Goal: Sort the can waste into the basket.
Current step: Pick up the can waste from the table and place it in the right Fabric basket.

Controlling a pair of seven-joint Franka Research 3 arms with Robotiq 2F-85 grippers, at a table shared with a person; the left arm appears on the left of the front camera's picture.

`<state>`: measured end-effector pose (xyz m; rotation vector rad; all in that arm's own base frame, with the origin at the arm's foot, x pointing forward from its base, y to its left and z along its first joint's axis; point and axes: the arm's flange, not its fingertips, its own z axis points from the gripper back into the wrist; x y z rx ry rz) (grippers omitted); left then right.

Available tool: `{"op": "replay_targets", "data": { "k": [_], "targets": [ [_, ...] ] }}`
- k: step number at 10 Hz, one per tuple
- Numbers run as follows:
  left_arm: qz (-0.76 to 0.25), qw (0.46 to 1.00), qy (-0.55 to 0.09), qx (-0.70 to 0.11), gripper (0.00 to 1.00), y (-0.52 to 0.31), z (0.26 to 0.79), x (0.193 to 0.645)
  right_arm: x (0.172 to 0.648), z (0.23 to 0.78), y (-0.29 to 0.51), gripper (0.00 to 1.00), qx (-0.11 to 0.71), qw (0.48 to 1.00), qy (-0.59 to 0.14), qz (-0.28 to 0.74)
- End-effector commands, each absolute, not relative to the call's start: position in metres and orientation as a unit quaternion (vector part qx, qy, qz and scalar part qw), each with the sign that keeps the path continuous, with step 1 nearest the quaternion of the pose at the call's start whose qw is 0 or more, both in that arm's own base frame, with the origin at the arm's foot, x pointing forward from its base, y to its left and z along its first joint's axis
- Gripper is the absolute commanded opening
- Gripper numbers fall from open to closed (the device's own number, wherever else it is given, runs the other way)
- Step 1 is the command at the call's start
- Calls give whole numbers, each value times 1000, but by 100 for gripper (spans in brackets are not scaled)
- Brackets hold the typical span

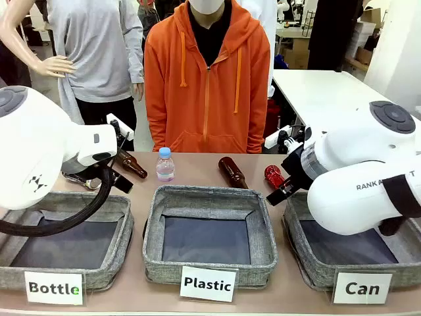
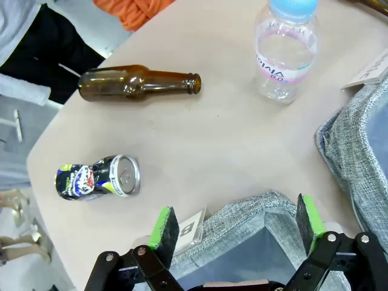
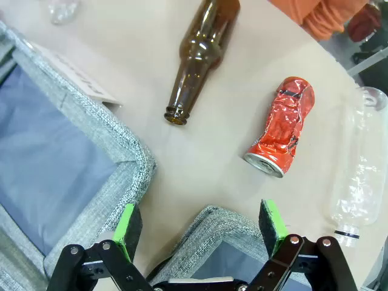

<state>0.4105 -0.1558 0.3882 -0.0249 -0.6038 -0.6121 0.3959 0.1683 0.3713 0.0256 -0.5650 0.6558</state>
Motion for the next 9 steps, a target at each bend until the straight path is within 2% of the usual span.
{"op": "replay_targets", "data": {
  "k": [1,9],
  "targets": [
    [-296,908,-295,-12,100,-156,391,411,396,371,168,100,12,908,-274,318],
    [-296,908,-295,-12,100,-156,391,411,396,371,168,100,12,908,-274,318]
  ]
}}
